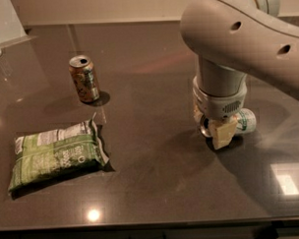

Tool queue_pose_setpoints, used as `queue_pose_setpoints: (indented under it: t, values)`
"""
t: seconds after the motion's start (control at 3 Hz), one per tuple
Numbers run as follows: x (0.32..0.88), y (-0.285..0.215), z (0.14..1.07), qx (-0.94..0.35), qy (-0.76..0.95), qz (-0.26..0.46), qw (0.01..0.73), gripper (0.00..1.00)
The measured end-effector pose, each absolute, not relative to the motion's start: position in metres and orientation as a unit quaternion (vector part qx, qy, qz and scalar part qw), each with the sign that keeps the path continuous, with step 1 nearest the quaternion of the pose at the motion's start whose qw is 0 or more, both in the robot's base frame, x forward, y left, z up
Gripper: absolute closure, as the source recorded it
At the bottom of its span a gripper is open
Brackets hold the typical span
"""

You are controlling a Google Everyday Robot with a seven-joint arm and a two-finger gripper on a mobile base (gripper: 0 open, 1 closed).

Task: Knock 7up can over

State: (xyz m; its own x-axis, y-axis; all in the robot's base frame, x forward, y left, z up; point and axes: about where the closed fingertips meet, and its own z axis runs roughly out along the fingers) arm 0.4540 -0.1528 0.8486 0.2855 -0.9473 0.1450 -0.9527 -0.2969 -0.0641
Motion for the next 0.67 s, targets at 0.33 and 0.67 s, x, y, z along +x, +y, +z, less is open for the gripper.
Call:
queue_pose_setpoints:
  t: [0.33,0.67]
  values:
    - [0.4529,-0.1558,0.8419,0.801,-0.595,0.069,0.015,0.0]
    - [0.4529,-0.1558,0.8419,0.801,-0.595,0.07,0.015,0.0]
